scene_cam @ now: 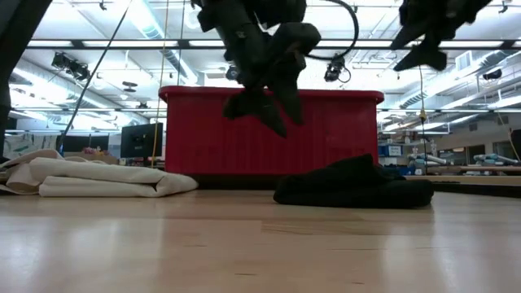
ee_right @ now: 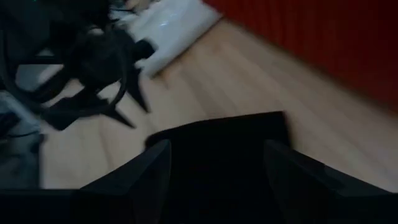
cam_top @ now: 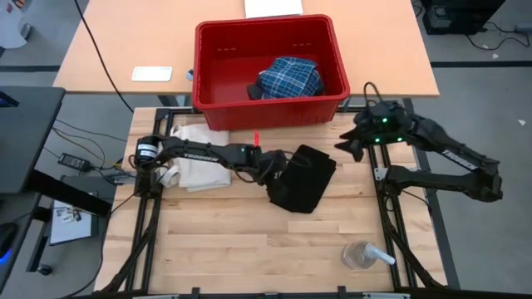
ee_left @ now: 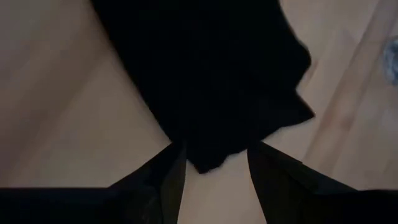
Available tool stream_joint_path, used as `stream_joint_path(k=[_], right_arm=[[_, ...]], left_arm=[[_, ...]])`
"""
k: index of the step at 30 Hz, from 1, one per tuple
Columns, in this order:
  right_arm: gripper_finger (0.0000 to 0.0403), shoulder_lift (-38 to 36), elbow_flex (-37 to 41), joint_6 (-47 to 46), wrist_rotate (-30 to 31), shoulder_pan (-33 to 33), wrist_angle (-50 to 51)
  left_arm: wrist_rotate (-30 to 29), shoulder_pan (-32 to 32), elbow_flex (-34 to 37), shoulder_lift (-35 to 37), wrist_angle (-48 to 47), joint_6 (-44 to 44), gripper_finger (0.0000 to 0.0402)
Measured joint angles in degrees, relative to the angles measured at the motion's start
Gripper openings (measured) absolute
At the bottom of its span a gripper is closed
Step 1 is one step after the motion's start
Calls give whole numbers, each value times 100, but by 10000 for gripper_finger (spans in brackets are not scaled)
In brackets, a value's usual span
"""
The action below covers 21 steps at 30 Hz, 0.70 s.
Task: Fold laundry
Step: Put the black shorts into the red laundry bin
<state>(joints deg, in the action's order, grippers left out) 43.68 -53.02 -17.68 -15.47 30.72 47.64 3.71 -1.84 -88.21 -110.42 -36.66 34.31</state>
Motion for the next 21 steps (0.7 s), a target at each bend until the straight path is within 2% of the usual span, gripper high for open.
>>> stream_joint_path(k=[5, 7, 10, 14, 16, 18, 21], right_arm=[[262, -8, 800, -355, -357, -141, -878], [262, 31, 1042, -432, -409, -211, -1060], [262, 28, 1307, -516, -401, -320, -1247], [262, 31, 1573, -519, -190, -463, -1461], [262, 64, 1663, -444, 26, -540, -1636], [262, 138, 1784, -304, 241, -602, -1735], [262, 357, 2005, -178, 339, -647, -2140]], left_arm=[[-52, -133, 468, 230, 199, -115, 174], [44, -190, 927, 348, 364, -39, 174], [516, -265, 1794, 672, 941, 305, 174], [1317, -342, 2958, 1144, 2604, 1315, 174], [1409, -346, 3327, 1231, 3329, 2136, 174], [1401, -348, 3533, 1254, 3660, 2883, 174], [1313, -320, 3604, 1256, 3758, 3543, 184]])
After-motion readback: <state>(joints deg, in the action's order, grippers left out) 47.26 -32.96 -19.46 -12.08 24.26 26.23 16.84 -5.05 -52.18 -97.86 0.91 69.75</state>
